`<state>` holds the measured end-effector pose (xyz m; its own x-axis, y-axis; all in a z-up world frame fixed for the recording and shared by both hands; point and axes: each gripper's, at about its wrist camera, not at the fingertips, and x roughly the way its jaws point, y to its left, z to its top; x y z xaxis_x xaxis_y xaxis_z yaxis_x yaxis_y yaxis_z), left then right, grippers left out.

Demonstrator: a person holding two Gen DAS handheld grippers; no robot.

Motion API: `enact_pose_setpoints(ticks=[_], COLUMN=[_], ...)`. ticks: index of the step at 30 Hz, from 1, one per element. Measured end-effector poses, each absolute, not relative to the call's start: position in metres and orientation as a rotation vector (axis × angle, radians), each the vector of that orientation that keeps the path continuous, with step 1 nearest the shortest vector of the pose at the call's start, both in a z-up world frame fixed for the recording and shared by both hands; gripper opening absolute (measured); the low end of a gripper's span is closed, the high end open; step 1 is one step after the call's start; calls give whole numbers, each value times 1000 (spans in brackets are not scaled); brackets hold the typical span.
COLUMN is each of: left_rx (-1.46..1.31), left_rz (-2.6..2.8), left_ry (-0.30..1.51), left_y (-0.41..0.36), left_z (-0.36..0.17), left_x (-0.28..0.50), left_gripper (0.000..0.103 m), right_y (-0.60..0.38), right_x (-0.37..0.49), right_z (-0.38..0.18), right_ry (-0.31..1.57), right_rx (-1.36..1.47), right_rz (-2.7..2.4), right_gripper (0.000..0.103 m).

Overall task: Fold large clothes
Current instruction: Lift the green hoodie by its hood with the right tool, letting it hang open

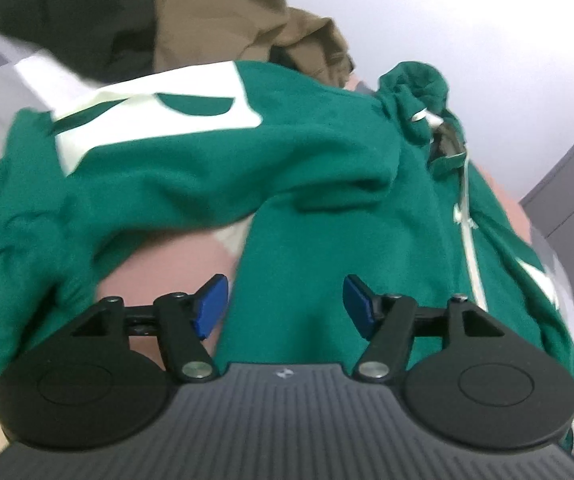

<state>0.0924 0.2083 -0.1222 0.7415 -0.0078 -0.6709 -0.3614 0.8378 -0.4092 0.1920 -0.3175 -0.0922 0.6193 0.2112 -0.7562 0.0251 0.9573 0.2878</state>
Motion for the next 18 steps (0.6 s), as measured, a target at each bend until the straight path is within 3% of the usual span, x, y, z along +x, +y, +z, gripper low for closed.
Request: enact_pose_setpoints(ticks=[10,18], left_rx=[-716,-669], left_rz=[148,6], left_ry=[818,797], left_y=[203,184], left_z=[-144,-136], left_x=[69,63], left_gripper=[81,82], right_y=[-335,-315], right_x=[212,194], right_z=[-125,-123], right_ry=[1009,1079], right_rx=[404,462], right_rz=[136,368], right_gripper=[79,81])
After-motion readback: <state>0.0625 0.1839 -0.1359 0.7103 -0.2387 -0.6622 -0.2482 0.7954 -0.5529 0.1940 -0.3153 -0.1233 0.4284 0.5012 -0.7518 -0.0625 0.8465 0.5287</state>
